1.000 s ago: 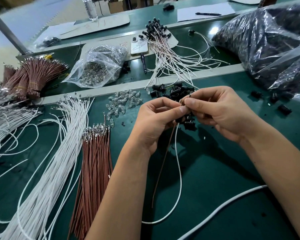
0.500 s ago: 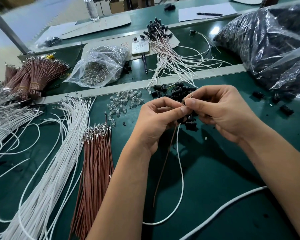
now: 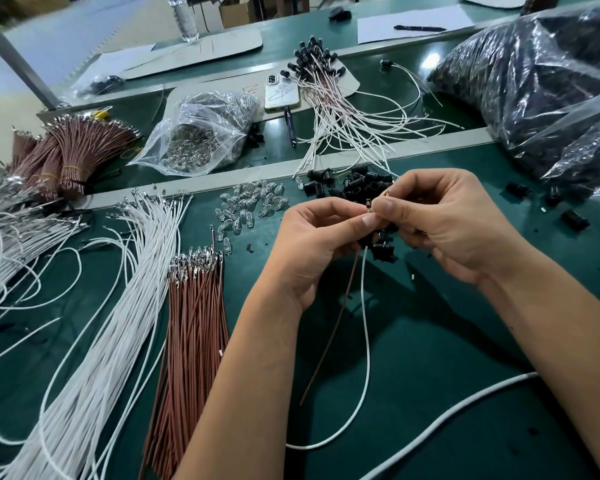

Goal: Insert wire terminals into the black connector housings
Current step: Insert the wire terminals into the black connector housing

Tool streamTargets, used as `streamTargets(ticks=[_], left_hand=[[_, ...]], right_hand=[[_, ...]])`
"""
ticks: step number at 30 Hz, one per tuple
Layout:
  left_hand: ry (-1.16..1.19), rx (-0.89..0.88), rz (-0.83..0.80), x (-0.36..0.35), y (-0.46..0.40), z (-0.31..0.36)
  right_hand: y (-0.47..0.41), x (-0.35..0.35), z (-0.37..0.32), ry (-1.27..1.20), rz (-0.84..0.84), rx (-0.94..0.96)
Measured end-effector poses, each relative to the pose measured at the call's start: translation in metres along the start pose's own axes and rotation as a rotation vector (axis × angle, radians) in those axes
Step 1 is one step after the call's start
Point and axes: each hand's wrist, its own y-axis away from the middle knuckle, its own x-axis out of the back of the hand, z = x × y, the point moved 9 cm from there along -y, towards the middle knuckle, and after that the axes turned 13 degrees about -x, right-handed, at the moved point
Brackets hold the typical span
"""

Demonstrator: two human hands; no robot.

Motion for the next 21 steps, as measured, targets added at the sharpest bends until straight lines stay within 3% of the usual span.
streamTargets(ticks=[15,21], left_hand=[[-0.048,-0.067,0.003,0.003,-0.003,0.001],[0.139,-0.085,0.156,0.013,-0.006,0.007]], right_hand=[[-0.001,0.004,0.002,0.011,0.004,-0.037],[-0.002,-0.004,0.009,0.081,0.002,-0.068]])
